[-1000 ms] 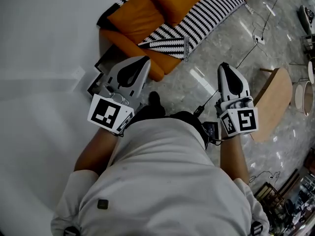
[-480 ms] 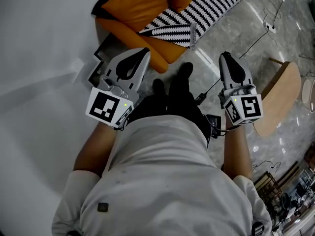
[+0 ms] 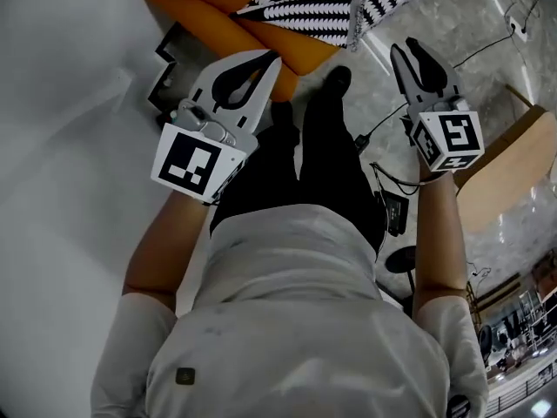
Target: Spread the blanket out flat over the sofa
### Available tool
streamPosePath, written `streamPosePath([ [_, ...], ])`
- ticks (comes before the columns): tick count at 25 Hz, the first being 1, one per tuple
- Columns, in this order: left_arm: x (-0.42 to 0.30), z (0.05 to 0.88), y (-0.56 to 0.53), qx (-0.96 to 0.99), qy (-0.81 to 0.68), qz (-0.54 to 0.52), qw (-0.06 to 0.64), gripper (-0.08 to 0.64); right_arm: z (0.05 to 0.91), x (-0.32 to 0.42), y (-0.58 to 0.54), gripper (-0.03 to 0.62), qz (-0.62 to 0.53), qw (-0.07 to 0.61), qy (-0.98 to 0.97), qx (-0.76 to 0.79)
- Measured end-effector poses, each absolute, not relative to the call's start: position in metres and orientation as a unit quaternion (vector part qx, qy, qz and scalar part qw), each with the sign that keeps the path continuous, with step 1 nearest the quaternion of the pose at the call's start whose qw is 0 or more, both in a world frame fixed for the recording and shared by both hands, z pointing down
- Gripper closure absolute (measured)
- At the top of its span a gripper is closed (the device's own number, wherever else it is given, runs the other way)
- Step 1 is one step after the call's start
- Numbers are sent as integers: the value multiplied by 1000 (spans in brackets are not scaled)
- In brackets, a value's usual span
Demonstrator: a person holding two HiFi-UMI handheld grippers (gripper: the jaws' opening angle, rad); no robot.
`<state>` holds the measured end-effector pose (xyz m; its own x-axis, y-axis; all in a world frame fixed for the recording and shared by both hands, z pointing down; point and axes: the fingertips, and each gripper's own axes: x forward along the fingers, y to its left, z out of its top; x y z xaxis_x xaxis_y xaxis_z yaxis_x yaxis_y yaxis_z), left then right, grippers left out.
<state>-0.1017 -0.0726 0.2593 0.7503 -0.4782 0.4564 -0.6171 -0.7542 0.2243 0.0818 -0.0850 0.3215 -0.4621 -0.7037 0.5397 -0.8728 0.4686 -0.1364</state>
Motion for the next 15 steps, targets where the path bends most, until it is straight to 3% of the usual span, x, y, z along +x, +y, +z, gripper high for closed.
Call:
streamPosePath([
  [15,-36,514,-147,867,-323,264,273,554,679,122,-190,445,234,340,-851,324],
])
